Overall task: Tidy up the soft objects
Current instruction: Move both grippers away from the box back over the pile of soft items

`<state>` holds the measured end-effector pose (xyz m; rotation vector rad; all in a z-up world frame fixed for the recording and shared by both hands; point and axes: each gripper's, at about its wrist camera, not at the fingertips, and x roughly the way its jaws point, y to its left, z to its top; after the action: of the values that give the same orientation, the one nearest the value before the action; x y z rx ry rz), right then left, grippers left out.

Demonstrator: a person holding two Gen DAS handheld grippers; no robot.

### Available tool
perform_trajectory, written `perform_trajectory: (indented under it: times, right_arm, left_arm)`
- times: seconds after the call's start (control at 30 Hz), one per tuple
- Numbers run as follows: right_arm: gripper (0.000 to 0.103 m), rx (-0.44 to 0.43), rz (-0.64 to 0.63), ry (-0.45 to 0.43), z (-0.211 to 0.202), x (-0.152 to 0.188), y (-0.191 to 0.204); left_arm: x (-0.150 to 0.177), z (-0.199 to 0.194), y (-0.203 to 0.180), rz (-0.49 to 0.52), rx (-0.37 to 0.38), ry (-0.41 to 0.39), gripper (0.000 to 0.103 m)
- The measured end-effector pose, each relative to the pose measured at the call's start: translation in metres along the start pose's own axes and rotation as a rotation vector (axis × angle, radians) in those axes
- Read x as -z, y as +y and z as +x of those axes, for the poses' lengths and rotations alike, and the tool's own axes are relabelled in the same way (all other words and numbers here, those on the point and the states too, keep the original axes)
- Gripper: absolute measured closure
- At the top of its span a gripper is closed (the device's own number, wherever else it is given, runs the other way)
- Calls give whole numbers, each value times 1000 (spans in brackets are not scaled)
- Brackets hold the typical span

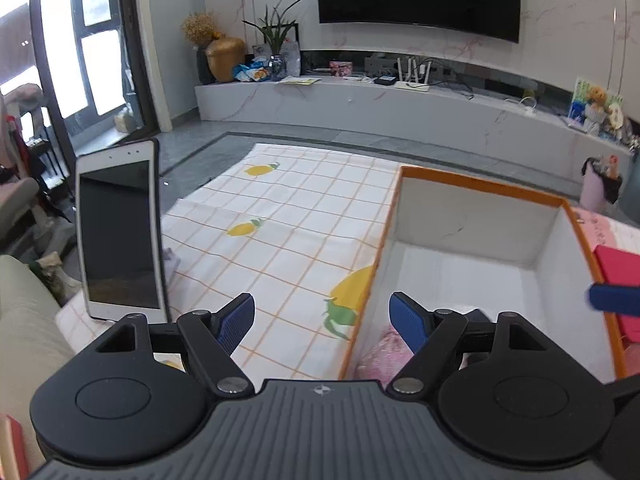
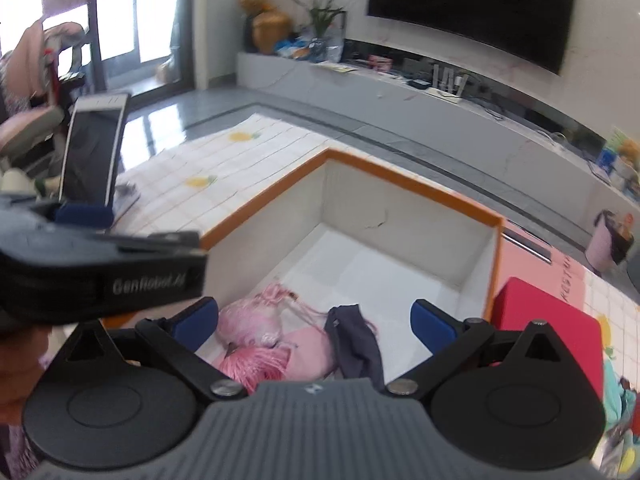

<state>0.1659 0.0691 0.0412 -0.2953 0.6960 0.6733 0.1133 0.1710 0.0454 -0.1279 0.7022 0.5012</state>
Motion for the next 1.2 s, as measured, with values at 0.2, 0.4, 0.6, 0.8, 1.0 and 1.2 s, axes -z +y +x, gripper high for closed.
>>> perform_trajectory:
  times: [0.2,0.4,0.6,0.8,1.0,1.2]
  right_arm:
    - [3,26,17,-12,-6,-2,-5]
    - [3,37,36,-23,-15,-1,-9]
    - [3,69,47,-47,-41,2,-26]
    - [3,114,63,-71,-72,13,-53]
    - [3,182,118,-94,-105,29,-90]
    - [3,243,125,-68,-124,56,-131]
  left_arm:
    - [-1,-3,0,7,-15,-14,13]
    - [-4,-10,0,2,-18,-38,13]
    - [-8,-25,-4,0,13,-84,13]
    - [-8,-42,-22,53,32,-132,13]
    - [-3,-63,-57,161,66,-201,13]
    - [5,-80,-99,234,119,-252,13]
